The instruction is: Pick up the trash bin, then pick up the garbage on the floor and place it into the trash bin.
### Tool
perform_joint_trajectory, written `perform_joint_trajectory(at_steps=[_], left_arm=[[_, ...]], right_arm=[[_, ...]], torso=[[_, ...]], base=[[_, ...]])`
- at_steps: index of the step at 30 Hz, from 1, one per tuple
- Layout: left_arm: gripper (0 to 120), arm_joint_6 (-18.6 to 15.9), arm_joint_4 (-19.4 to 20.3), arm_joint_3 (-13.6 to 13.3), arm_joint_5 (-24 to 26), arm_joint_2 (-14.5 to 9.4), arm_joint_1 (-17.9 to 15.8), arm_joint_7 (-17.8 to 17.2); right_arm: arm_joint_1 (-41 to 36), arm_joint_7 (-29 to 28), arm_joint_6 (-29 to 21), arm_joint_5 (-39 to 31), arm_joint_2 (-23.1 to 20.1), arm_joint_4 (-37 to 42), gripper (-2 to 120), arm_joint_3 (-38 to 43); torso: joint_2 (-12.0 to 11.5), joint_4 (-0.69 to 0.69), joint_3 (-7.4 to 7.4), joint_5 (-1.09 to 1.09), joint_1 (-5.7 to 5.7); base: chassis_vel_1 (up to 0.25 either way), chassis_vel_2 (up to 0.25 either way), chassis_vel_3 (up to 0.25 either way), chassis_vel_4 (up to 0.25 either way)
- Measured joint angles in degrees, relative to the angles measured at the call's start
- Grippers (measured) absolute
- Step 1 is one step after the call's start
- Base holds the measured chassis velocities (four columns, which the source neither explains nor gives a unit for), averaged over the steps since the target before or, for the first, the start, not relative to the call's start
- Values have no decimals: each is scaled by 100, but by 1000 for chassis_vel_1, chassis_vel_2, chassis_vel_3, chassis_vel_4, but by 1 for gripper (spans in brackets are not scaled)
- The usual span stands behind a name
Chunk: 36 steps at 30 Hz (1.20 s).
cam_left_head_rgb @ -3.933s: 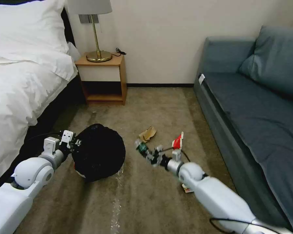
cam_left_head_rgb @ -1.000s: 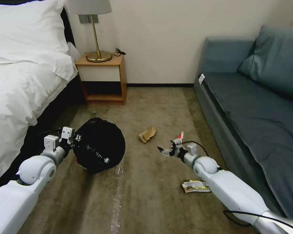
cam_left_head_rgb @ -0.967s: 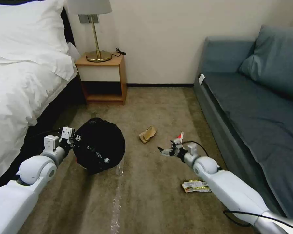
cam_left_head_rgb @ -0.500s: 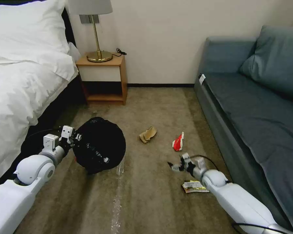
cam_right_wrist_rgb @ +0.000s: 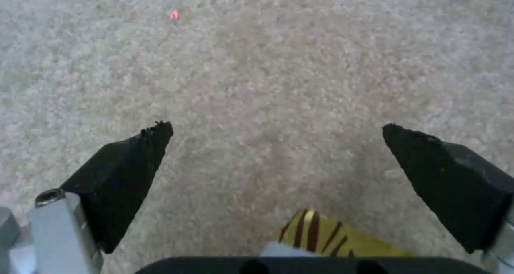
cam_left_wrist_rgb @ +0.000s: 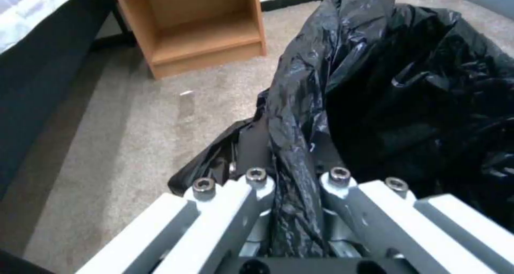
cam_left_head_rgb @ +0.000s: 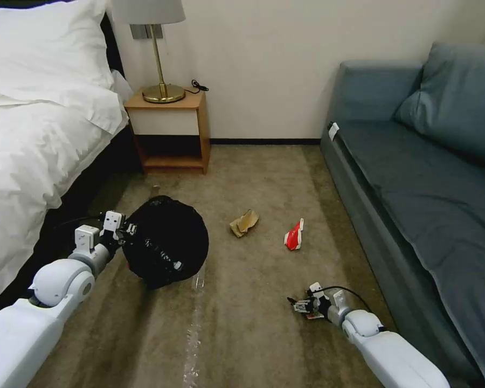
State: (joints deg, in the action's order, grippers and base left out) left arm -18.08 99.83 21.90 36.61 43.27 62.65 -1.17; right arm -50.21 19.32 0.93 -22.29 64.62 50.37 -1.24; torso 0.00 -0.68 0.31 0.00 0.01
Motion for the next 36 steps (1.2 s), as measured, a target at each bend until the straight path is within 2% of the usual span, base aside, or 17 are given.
perform_joint_trajectory(at_steps=[7, 21, 36], left_arm=[[4, 49, -4, 76, -13, -37, 65, 57], [4, 64, 131, 87, -35, -6, 120, 81], [4, 155, 198, 123, -105, 53, 231, 168]], right_arm=[[-164, -13, 37, 109, -121, 14, 100, 179], [-739, -224, -11, 72, -690, 688, 100, 624], [-1091, -280, 41, 311, -743, 703, 100, 1110]], torso=[[0, -1, 0, 0, 0], [0, -1, 1, 0, 0], [0, -1, 1, 0, 0]], base=[[0, 0, 0, 0], [0, 0, 0, 0], [0, 0, 0, 0]])
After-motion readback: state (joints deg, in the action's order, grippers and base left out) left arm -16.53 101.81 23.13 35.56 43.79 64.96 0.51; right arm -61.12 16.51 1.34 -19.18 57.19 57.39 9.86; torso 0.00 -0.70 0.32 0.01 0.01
